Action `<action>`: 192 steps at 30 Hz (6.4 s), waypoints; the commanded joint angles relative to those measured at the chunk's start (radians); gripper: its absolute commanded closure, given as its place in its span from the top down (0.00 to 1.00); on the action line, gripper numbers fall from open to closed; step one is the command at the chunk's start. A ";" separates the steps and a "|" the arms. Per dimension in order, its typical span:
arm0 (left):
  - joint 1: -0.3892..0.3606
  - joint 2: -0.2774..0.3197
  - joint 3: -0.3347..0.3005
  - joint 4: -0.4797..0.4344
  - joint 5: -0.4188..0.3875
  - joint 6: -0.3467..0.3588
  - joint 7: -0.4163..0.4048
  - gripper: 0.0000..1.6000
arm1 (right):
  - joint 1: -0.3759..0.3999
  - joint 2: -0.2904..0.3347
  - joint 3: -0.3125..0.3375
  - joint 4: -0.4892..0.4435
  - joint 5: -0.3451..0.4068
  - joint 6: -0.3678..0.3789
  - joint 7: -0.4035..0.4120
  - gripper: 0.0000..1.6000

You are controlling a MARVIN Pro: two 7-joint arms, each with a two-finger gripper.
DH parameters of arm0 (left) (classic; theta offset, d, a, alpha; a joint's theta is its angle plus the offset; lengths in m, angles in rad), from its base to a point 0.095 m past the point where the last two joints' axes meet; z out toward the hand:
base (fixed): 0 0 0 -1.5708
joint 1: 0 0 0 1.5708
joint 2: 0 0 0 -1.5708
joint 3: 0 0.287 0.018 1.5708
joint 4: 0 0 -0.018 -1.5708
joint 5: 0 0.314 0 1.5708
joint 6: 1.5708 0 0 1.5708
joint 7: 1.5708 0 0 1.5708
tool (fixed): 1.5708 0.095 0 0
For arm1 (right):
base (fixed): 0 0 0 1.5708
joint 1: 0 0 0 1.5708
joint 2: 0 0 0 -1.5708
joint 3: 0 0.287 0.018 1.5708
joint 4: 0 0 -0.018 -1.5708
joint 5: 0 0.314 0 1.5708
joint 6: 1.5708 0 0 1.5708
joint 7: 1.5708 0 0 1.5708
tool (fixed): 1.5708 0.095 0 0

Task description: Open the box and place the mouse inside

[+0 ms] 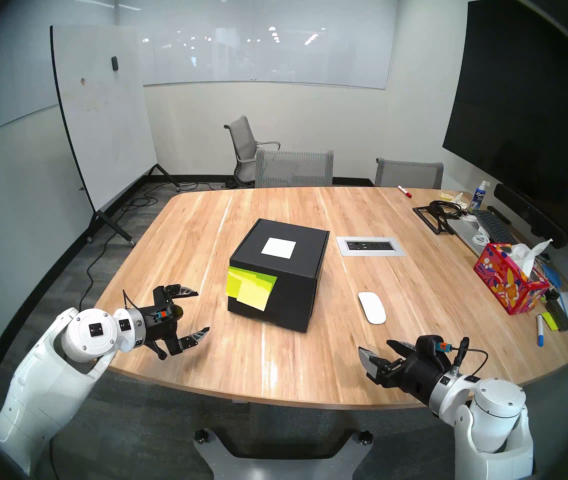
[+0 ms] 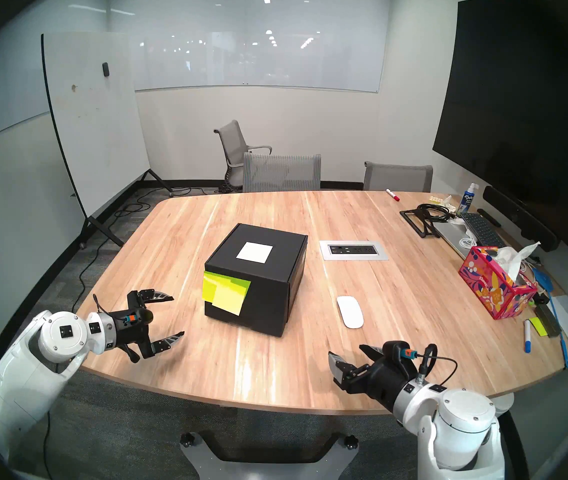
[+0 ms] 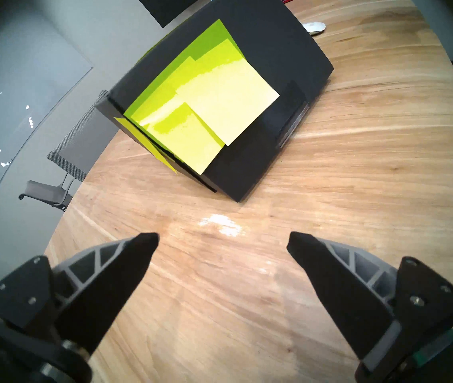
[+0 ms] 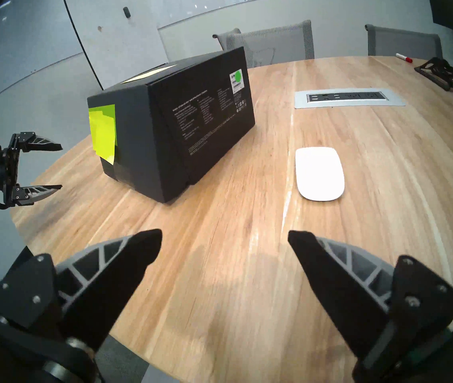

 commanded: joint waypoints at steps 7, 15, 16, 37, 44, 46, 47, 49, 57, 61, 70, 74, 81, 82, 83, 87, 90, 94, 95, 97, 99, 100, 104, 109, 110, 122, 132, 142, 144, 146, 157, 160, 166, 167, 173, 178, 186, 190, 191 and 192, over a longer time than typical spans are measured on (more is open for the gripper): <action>0.129 -0.062 -0.022 -0.082 0.015 -0.123 0.115 1.00 | -0.021 -0.028 -0.012 -0.051 -0.006 0.012 -0.017 1.00; 0.138 -0.103 0.033 -0.079 0.108 -0.154 0.205 1.00 | -0.022 -0.028 -0.013 -0.052 -0.005 0.013 -0.021 1.00; 0.135 -0.110 0.044 -0.076 0.126 -0.155 0.220 1.00 | -0.022 -0.028 -0.013 -0.052 -0.005 0.013 -0.021 1.00; 0.086 -0.207 0.178 -0.089 0.384 -0.059 0.413 1.00 | -0.022 -0.031 -0.012 -0.052 -0.007 0.011 -0.017 1.00; 0.062 -0.224 0.201 -0.080 0.449 -0.040 0.465 1.00 | -0.022 -0.032 -0.011 -0.052 -0.008 0.011 -0.015 1.00; 0.054 -0.226 0.207 -0.074 0.461 -0.040 0.476 1.00 | -0.022 -0.033 -0.011 -0.052 -0.009 0.011 -0.015 1.00; 0.050 -0.228 0.210 -0.071 0.468 -0.039 0.480 1.00 | -0.022 -0.033 -0.011 -0.052 -0.009 0.011 -0.015 1.00; 0.042 -0.227 0.215 -0.064 0.479 -0.039 0.487 1.00 | -0.022 -0.033 -0.011 -0.052 -0.009 0.011 -0.014 1.00; 0.011 -0.218 0.230 -0.032 0.510 -0.030 0.481 1.00 | -0.022 -0.034 -0.010 -0.052 -0.011 0.011 -0.013 1.00; -0.012 -0.206 0.236 -0.016 0.518 -0.030 0.456 1.00 | -0.022 -0.035 -0.010 -0.052 -0.011 0.011 -0.012 1.00; -0.046 -0.231 0.246 0.025 0.555 -0.050 0.503 1.00 | -0.021 -0.036 -0.010 -0.052 -0.012 0.011 -0.011 1.00; -0.056 -0.241 0.257 0.037 0.578 -0.058 0.530 1.00 | -0.021 -0.036 -0.010 -0.052 -0.013 0.011 -0.010 1.00; -0.068 -0.238 0.268 0.050 0.606 -0.081 0.557 1.00 | -0.021 -0.037 -0.009 -0.052 -0.013 0.011 -0.010 1.00; -0.071 -0.235 0.268 0.051 0.609 -0.085 0.555 1.00 | -0.021 -0.037 -0.009 -0.052 -0.014 0.011 -0.010 1.00; -0.073 -0.229 0.266 0.052 0.610 -0.092 0.556 1.00 | -0.021 -0.037 -0.009 -0.052 -0.014 0.011 -0.010 1.00; -0.079 -0.219 0.255 0.053 0.612 -0.111 0.563 1.00 | -0.021 -0.038 -0.009 -0.052 -0.014 0.011 -0.009 1.00; -0.084 -0.211 0.246 0.058 0.614 -0.125 0.566 1.00 | -0.021 -0.038 -0.009 -0.052 -0.014 0.011 -0.009 1.00; -0.077 -0.185 0.226 0.054 0.601 -0.160 0.562 1.00 | -0.021 -0.038 -0.009 -0.052 -0.015 0.011 -0.008 1.00; -0.073 -0.179 0.221 0.051 0.596 -0.168 0.562 1.00 | -0.021 -0.038 -0.009 -0.052 -0.015 0.011 -0.008 1.00; -0.067 -0.174 0.213 0.050 0.591 -0.179 0.562 1.00 | -0.021 -0.038 -0.009 -0.052 -0.015 0.011 -0.008 1.00; -0.065 -0.174 0.209 0.052 0.584 -0.186 0.562 1.00 | -0.021 -0.039 -0.009 -0.052 -0.015 0.011 -0.008 1.00; -0.064 -0.174 0.207 0.052 0.581 -0.187 0.561 1.00 | -0.021 -0.039 -0.009 -0.052 -0.015 0.011 -0.008 1.00; -0.061 -0.171 0.201 0.051 0.568 -0.190 0.555 1.00 | -0.021 -0.039 -0.009 -0.053 -0.016 0.011 -0.008 1.00; -0.054 -0.164 0.191 0.043 0.545 -0.194 0.543 1.00 | -0.021 -0.039 -0.008 -0.053 -0.016 0.011 -0.007 1.00; -0.053 -0.163 0.190 0.041 0.541 -0.195 0.541 1.00 | -0.021 -0.039 -0.008 -0.053 -0.016 0.011 -0.007 1.00; -0.045 -0.162 0.181 0.034 0.533 -0.197 0.552 1.00 | -0.020 -0.040 -0.008 -0.052 -0.017 0.011 -0.006 1.00; -0.045 -0.161 0.182 0.034 0.533 -0.197 0.554 1.00 | -0.020 -0.041 -0.008 -0.052 -0.018 0.011 -0.005 1.00; -0.045 -0.161 0.182 0.034 0.532 -0.197 0.555 1.00 | -0.020 -0.042 -0.008 -0.053 -0.019 0.011 -0.005 1.00; -0.045 -0.161 0.182 0.034 0.532 -0.197 0.555 1.00 | -0.020 -0.042 -0.008 -0.053 -0.019 0.011 -0.004 1.00; -0.045 -0.161 0.182 0.034 0.532 -0.197 0.555 1.00 | -0.020 -0.042 -0.007 -0.053 -0.019 0.011 -0.004 1.00; -0.045 -0.160 0.183 0.034 0.532 -0.197 0.555 1.00 | -0.020 -0.043 -0.007 -0.053 -0.020 0.011 -0.003 1.00; -0.045 -0.160 0.183 0.034 0.532 -0.197 0.555 1.00 | -0.020 -0.043 -0.007 -0.053 -0.021 0.011 -0.003 1.00; -0.045 -0.160 0.183 0.034 0.532 -0.197 0.555 1.00 | -0.019 -0.044 -0.007 -0.053 -0.021 0.011 -0.002 1.00; -0.045 -0.160 0.183 0.034 0.532 -0.197 0.555 1.00 | -0.019 -0.044 -0.007 -0.053 -0.021 0.011 -0.002 1.00; -0.045 -0.160 0.183 0.034 0.532 -0.197 0.555 1.00 | -0.019 -0.044 -0.007 -0.053 -0.022 0.011 -0.002 1.00; -0.045 -0.160 0.183 0.034 0.532 -0.197 0.555 1.00 | -0.019 -0.045 -0.007 -0.053 -0.023 0.011 -0.001 1.00; -0.045 -0.160 0.183 0.034 0.532 -0.197 0.555 1.00 | -0.019 -0.046 -0.006 -0.053 -0.023 0.011 0.000 1.00; -0.045 -0.160 0.183 0.034 0.532 -0.197 0.555 1.00 | -0.019 -0.046 -0.006 -0.053 -0.024 0.011 0.000 1.00; -0.045 -0.160 0.183 0.034 0.532 -0.197 0.555 1.00 | -0.019 -0.046 -0.006 -0.053 -0.024 0.011 0.000 1.00; -0.045 -0.160 0.183 0.034 0.532 -0.197 0.555 1.00 | -0.019 -0.046 -0.006 -0.053 -0.024 0.011 0.000 1.00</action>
